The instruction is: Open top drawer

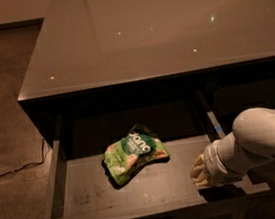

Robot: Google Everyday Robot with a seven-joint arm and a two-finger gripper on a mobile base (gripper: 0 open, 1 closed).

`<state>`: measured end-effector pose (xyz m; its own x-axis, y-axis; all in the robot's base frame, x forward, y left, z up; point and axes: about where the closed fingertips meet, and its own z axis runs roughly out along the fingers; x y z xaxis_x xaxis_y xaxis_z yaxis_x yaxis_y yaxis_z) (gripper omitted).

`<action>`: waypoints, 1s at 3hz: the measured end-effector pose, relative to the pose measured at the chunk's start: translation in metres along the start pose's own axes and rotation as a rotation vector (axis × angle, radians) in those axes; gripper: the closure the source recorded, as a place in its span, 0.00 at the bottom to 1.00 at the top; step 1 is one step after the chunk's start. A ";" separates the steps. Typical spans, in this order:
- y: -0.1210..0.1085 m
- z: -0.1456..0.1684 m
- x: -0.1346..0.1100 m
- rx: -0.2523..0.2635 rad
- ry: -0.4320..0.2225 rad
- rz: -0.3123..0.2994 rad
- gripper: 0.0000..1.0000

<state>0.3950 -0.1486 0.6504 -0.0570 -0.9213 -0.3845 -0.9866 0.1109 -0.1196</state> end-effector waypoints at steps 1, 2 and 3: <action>0.023 -0.006 -0.005 -0.001 0.060 -0.089 1.00; 0.029 -0.007 -0.008 -0.006 0.080 -0.125 1.00; 0.029 -0.007 -0.008 -0.006 0.080 -0.125 0.82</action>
Offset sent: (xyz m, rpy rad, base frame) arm -0.0672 0.0194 0.0085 -0.2371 -0.0668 0.2994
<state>0.3653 -0.1410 0.6563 0.0550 -0.9546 -0.2927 -0.9877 -0.0090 -0.1562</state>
